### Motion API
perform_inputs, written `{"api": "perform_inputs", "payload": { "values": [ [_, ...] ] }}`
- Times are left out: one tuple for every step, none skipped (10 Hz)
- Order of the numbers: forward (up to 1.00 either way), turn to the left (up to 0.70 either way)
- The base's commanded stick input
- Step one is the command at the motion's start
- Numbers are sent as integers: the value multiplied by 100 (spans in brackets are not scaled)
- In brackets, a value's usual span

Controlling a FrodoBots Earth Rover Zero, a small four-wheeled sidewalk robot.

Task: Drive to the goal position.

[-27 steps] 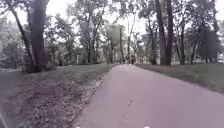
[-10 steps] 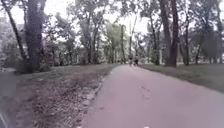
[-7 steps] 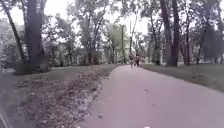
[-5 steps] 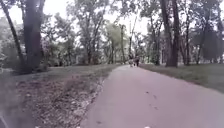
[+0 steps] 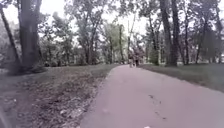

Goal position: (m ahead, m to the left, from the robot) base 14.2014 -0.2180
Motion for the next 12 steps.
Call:
{"api": "perform_inputs", "payload": {
  "values": [
    [69,0],
    [69,0],
    [68,0],
    [68,0],
    [69,7],
    [69,12],
    [69,9],
    [69,6],
    [69,1],
    [69,0],
    [69,0],
    [69,1]
  ]
}}
